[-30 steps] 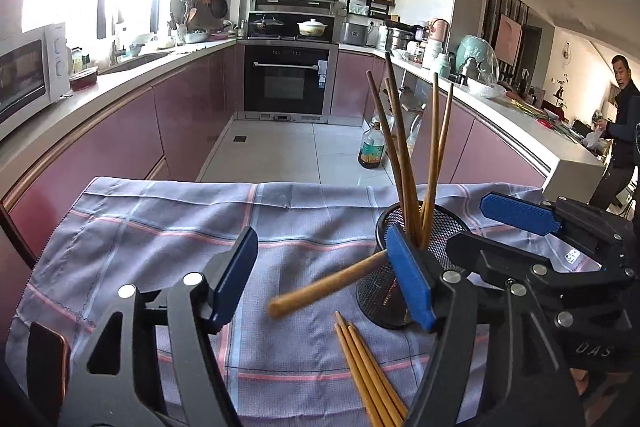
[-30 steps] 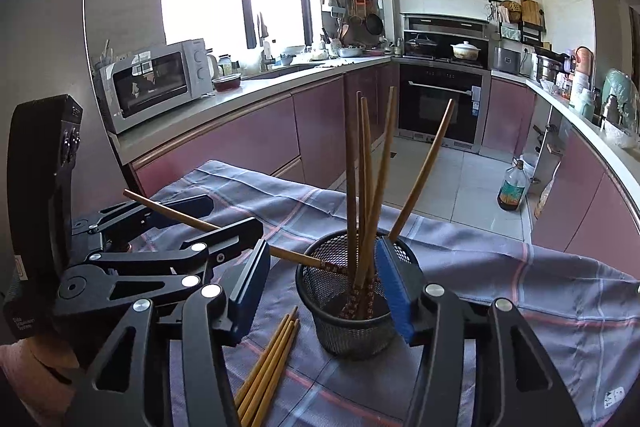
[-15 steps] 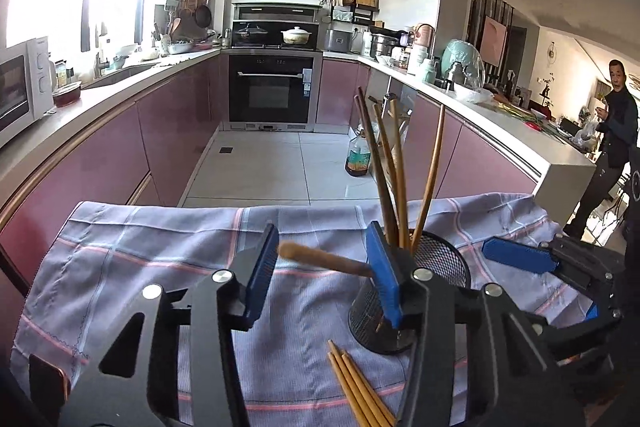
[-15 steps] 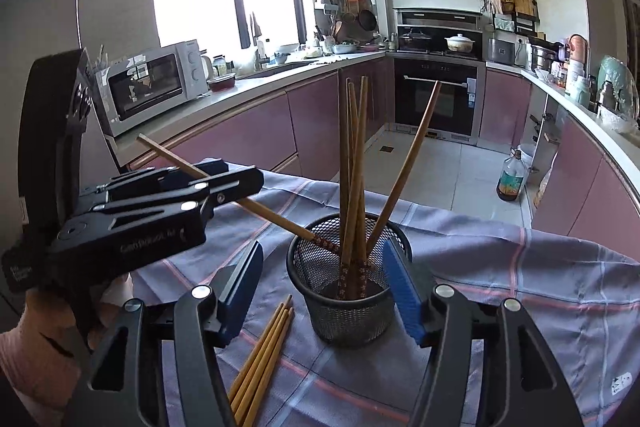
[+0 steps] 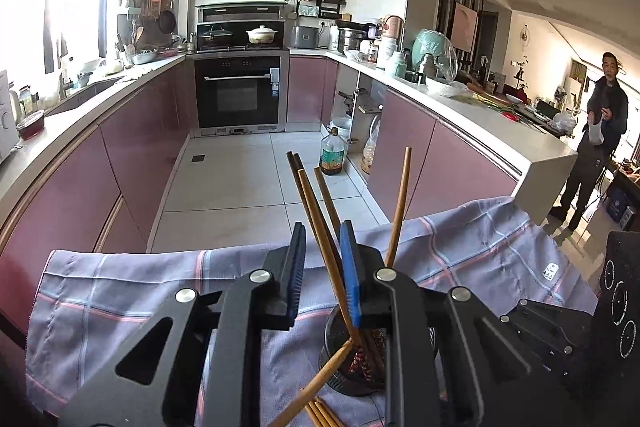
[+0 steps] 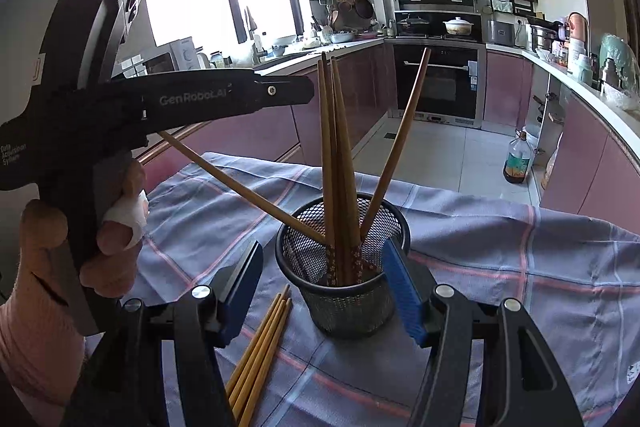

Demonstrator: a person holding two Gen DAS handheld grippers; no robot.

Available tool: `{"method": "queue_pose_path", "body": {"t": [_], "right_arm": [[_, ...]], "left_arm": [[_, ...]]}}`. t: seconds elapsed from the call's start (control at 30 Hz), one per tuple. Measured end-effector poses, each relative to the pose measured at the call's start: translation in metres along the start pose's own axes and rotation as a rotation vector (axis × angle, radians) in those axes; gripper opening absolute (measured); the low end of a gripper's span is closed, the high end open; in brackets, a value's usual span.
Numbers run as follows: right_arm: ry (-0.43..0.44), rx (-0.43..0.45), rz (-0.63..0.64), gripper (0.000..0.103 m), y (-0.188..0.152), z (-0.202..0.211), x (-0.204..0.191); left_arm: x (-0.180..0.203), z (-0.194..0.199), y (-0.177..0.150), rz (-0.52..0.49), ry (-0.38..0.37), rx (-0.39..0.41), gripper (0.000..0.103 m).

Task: Organize utensils
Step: 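Push the held chopstick down into the cup and open the left tool, then withdraw both open tools from the mesh cup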

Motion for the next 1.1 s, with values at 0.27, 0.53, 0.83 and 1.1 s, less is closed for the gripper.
{"method": "queue_pose_path", "body": {"t": [0.27, 0.53, 0.83, 1.1], "right_arm": [[0.023, -0.012, 0.098, 0.041, 0.0, -0.011, -0.02], [0.01, -0.021, 0.18, 0.028, 0.016, -0.043, -0.045], [0.046, -0.068, 0.095, 0.014, 0.036, -0.043, -0.038], [0.057, -0.154, -0.03, 0.008, 0.049, -0.051, -0.014]], "left_arm": [[-0.009, 0.064, -0.025, 0.014, 0.034, 0.135, 0.029], [-0.037, 0.081, -0.061, 0.084, 0.058, 0.101, 0.037], [-0.033, 0.085, -0.064, 0.066, 0.016, 0.108, 0.038], [-0.017, 0.054, -0.057, 0.057, -0.02, 0.039, 0.036]]}}
Point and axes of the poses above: each gripper's, at about its wrist camera, not at the fingertips, and z roughly against the way its jaws point, x to its right, y to its top, the point moved 4 cm from there along -z, roughly the way its jaws point, and after that the axes turned 10 degrees about -z, right-handed, at the moved point
